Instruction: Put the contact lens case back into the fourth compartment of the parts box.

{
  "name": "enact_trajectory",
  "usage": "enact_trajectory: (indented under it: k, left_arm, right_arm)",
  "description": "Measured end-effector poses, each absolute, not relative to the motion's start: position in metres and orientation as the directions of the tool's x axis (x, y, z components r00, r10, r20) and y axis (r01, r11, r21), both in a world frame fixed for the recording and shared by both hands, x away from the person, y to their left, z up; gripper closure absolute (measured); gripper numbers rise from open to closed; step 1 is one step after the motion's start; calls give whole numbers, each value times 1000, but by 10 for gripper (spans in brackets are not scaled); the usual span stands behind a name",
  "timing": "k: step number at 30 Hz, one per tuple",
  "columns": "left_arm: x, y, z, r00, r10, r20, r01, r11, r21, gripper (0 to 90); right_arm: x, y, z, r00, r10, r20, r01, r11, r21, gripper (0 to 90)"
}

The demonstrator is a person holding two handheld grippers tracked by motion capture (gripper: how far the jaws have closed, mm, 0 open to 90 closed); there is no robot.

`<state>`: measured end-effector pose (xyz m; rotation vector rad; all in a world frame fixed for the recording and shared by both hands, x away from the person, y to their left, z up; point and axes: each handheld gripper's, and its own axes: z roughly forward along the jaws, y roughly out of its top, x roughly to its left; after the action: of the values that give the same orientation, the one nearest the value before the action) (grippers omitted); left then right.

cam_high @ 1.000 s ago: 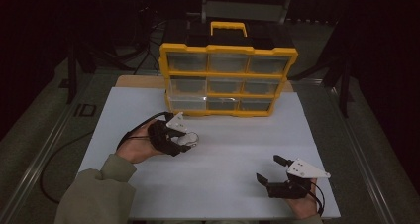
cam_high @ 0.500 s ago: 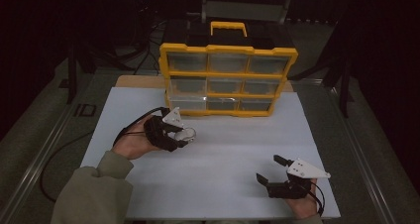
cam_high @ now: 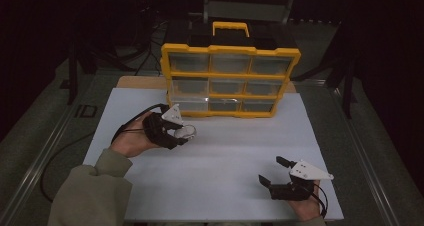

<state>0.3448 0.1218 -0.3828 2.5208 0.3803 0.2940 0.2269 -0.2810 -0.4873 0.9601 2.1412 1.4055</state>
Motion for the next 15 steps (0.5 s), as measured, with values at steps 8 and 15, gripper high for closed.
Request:
enact_trajectory:
  k: [8,15]
  left_arm:
    - [349,123,-380,934,335,124,210,-795,570,493]
    - [352,125,-374,930,342,134,211,-796,567,493]
  right_arm:
    - [227,-281,-487,-682,730,40,326,255,910,89]
    - [227,-281,-487,-683,729,40,326,255,910,89]
